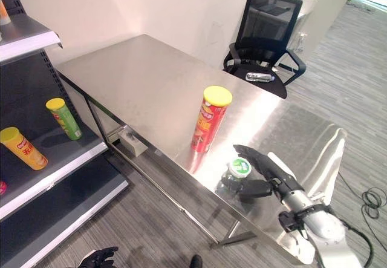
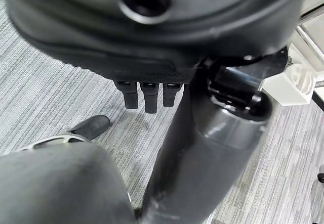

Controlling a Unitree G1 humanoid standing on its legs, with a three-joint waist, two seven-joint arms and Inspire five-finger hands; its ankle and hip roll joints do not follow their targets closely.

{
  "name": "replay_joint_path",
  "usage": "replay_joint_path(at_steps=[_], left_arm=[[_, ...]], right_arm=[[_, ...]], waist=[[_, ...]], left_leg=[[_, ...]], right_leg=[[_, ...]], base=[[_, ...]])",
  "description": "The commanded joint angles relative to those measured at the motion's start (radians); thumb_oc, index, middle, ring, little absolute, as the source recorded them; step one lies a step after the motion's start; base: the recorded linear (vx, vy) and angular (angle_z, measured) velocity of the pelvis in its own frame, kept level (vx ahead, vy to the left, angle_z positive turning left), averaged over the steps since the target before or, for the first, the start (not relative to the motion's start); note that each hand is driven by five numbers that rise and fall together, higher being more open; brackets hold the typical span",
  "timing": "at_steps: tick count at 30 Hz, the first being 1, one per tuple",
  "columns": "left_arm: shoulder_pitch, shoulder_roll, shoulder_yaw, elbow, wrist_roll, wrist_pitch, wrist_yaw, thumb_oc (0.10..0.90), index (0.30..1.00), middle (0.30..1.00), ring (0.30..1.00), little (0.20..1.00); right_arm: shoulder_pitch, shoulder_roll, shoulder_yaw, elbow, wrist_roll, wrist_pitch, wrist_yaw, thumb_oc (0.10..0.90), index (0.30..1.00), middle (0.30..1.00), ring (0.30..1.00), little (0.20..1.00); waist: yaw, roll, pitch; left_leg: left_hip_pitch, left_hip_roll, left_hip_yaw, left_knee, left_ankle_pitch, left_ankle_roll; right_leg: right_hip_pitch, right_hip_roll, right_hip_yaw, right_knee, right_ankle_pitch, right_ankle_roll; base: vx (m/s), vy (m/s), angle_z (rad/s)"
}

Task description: Put the goods on the table back onto the shelves and tidy them up.

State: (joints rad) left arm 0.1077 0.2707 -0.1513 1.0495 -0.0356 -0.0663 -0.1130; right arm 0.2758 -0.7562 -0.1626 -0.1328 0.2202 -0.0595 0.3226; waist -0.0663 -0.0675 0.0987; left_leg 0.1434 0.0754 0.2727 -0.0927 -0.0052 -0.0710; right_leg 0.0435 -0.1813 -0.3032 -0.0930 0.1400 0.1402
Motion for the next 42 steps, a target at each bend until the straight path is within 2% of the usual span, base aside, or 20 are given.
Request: replay_joint_path(at_steps=[1, 27, 28, 29, 32, 33, 38, 39, 42], left_arm=[[-0.069, 0.022, 0.000, 0.005, 0.006, -0.039, 0.013, 0.800, 0.900, 0.900, 0.900, 0.900], [-0.063, 0.025, 0.009, 0.005, 0.007, -0.043, 0.009, 0.800, 0.900, 0.900, 0.900, 0.900], [-0.059, 0.034, 0.012, -0.010, -0.006, -0.051, 0.002, 0.800, 0.900, 0.900, 0.900, 0.900], [-0.057, 0.043, -0.004, -0.012, -0.023, -0.055, 0.001, 0.800, 0.900, 0.900, 0.900, 0.900], [-0.056, 0.048, -0.016, -0.012, -0.029, -0.054, 0.004, 0.800, 0.900, 0.900, 0.900, 0.900], [-0.055, 0.050, -0.028, -0.011, -0.036, -0.053, 0.009, 0.800, 0.900, 0.900, 0.900, 0.900], [-0.055, 0.047, -0.031, -0.008, -0.046, -0.052, 0.012, 0.800, 0.900, 0.900, 0.900, 0.900], [-0.056, 0.045, -0.045, -0.006, -0.053, -0.049, 0.017, 0.800, 0.900, 0.900, 0.900, 0.900], [-0.055, 0.047, -0.050, 0.003, -0.054, -0.049, 0.025, 0.800, 0.900, 0.900, 0.900, 0.900]], right_arm=[[-0.119, -0.024, -0.055, -0.067, 0.006, -0.100, -0.033, 0.400, 0.300, 0.300, 0.300, 0.300], [-0.115, -0.048, -0.117, -0.097, 0.011, -0.110, -0.046, 0.400, 0.300, 0.300, 0.300, 0.300], [-0.171, -0.100, -0.267, -0.108, 0.131, -0.139, -0.105, 0.400, 0.300, 0.300, 0.300, 0.300], [-0.266, -0.190, -0.371, -0.056, 0.206, -0.207, -0.211, 0.400, 0.300, 0.300, 0.300, 0.300], [-0.318, -0.223, -0.378, -0.041, 0.224, -0.228, -0.247, 0.400, 0.300, 0.300, 0.300, 0.300], [-0.365, -0.259, -0.374, -0.015, 0.212, -0.245, -0.283, 0.400, 0.300, 0.300, 0.300, 0.300], [-0.423, -0.304, -0.339, 0.017, 0.199, -0.248, -0.303, 0.400, 0.300, 0.300, 0.300, 0.300], [-0.492, -0.351, -0.295, 0.044, 0.154, -0.252, -0.345, 0.400, 0.300, 0.300, 0.300, 0.300], [-0.562, -0.350, -0.256, 0.042, 0.147, -0.265, -0.379, 0.400, 0.300, 0.300, 0.300, 0.300]], waist=[[0.036, 0.004, -0.021], [0.032, 0.004, -0.027], [0.026, 0.003, -0.037], [0.033, 0.003, -0.048], [0.038, -0.001, -0.057], [0.048, -0.005, -0.065], [0.053, -0.007, -0.068], [0.070, -0.012, -0.073], [0.082, -0.012, -0.076]], left_leg=[[-0.011, 0.064, 0.052, 0.005, 0.020, -0.026], [-0.006, 0.065, 0.051, 0.005, 0.020, -0.027], [0.001, 0.067, 0.049, 0.005, 0.015, -0.029], [-0.001, 0.070, 0.046, 0.005, 0.017, -0.030], [-0.003, 0.072, 0.045, 0.005, 0.018, -0.031], [-0.003, 0.074, 0.042, 0.005, 0.019, -0.033], [-0.004, 0.078, 0.038, 0.005, 0.022, -0.037], [-0.004, 0.084, 0.029, 0.005, 0.028, -0.041], [-0.009, 0.087, 0.020, 0.005, 0.033, -0.044]], right_leg=[[0.066, -0.034, 0.002, 0.007, -0.041, 0.061], [0.065, -0.031, 0.005, 0.006, -0.040, 0.059], [0.073, -0.029, 0.005, 0.006, -0.045, 0.062], [0.072, -0.026, 0.007, 0.006, -0.046, 0.061], [0.071, -0.024, 0.007, 0.006, -0.046, 0.060], [0.073, -0.020, 0.003, 0.006, -0.049, 0.058], [0.075, -0.017, -0.001, 0.006, -0.051, 0.056], [0.084, -0.010, -0.010, 0.006, -0.055, 0.052], [0.087, -0.005, -0.019, 0.006, -0.060, 0.049]], base=[[0.00, 0.000, 0.00], [0.00, 0.000, 0.00], [-0.01, -0.045, 0.00], [0.01, -0.046, 0.03], [-0.01, -0.013, 0.03], [-0.01, -0.027, -0.03], [-0.01, -0.017, 0.00], [-0.02, -0.052, 0.04], [-0.02, -0.040, 0.08]])
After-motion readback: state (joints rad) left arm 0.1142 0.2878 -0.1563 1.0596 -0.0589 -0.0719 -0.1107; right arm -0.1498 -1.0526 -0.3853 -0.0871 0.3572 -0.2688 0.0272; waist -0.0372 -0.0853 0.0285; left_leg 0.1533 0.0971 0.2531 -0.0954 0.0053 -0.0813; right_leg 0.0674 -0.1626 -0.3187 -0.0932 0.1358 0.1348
